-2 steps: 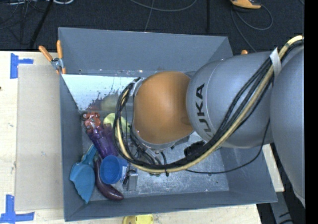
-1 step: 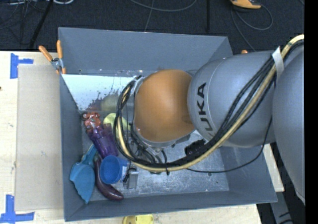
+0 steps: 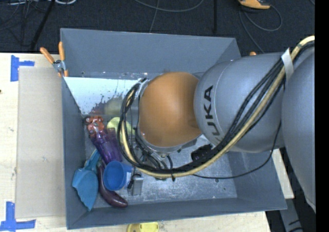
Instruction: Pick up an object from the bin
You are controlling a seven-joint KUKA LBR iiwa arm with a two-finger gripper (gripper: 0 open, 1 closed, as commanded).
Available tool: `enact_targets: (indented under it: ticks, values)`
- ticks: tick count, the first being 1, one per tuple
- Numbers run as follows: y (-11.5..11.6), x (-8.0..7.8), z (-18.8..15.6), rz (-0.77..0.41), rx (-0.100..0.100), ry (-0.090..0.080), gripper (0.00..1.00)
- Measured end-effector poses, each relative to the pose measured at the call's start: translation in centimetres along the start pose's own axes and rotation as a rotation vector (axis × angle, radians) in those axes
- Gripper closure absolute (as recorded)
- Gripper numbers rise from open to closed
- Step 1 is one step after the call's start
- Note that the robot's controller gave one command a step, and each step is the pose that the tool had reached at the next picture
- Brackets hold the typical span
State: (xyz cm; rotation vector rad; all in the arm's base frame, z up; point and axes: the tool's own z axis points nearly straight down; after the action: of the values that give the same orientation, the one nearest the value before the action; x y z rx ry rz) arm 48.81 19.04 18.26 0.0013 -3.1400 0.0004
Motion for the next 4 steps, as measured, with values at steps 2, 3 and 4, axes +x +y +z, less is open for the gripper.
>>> enact_targets:
  ticks: [2,3,4]
  values:
    - [-1.8,-1.6,7.1,-0.122,0.000,-0.001,0.00]
    - [-0.1,-3.3,10.6,-0.341,0.000,-0.003,1.00]
    - [-0.1,-3.3,10.6,-0.341,0.000,-0.003,1.00]
